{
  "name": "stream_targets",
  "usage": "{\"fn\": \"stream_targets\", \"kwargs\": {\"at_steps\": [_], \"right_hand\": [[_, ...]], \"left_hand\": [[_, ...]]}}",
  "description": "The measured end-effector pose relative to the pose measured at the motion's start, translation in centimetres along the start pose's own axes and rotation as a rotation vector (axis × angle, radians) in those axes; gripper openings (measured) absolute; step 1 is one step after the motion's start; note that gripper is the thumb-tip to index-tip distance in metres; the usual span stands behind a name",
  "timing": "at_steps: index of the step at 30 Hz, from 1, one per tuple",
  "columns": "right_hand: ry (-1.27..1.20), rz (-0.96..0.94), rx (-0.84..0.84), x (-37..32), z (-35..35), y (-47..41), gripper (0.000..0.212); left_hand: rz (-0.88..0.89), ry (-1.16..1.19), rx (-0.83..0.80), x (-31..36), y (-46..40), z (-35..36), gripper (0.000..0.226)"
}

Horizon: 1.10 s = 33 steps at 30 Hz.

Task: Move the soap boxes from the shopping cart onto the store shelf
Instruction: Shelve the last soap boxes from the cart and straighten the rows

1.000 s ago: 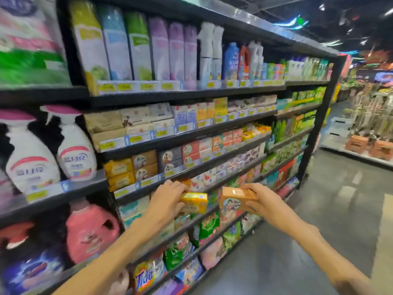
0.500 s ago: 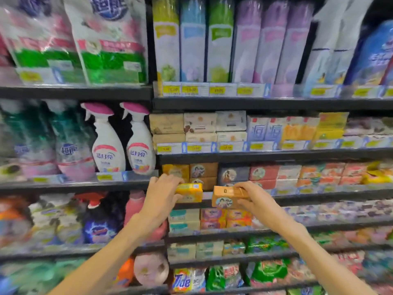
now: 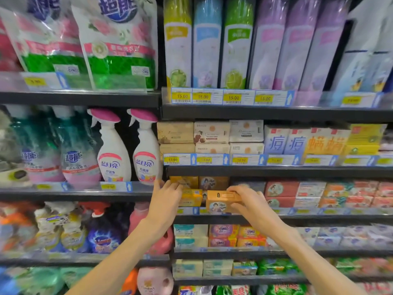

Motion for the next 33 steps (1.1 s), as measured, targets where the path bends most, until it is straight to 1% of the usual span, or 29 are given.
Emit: {"fn": "stream_targets", "kwargs": {"at_steps": [4, 8, 14, 17, 20, 25, 30, 33], "right_hand": [[-0.027, 0.000, -0.009, -0.4, 1.2, -0.8, 0.045], [-0.038, -0.011, -0.001, -1.2, 2.3, -1.2, 0.044], [0.020, -0.023, 0.031, -1.7, 2.8, -2.6, 0.043], [0.066, 0.010, 0.025, -1.4, 2.8, -2.9, 0.042], [0.135, 0.041, 0.004, -1.1, 2.9, -3.1, 0.044], [0.301, 0.011, -0.069, -1.6, 4.1, -3.6, 0.047], [0.439, 0.008, -0.142, -1.2, 5.6, -3.6, 0.059], [0.512, 0.006, -0.165, -1.2, 6.5, -3.7, 0.057]], "left_hand": [[0.034, -0.067, 0.008, -0.1, 0.2, 1.1, 0.036], [0.049, -0.123, 0.026, -0.3, 0.8, 2.1, 0.032], [0.040, -0.147, -0.043, -0.1, 0.8, 2.8, 0.031], [0.051, -0.152, -0.051, 0.0, 0.7, 2.8, 0.030], [0.071, -0.151, -0.040, 0.2, 0.5, 2.7, 0.028], [0.089, -0.152, -0.044, 0.4, 0.5, 2.9, 0.033], [0.107, -0.174, -0.054, 0.4, 0.5, 3.2, 0.041], [0.111, -0.181, -0.061, 0.4, 0.5, 3.3, 0.042]]}}
Point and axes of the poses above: each hand's wrist, its own y-axis away from the middle knuckle, its own z-axis out of the palm, x = y × z, the point moved 10 cm from there along -y, towards the middle knuckle, and after that the axes turned 12 degrees about -z, right-handed, at the moved point
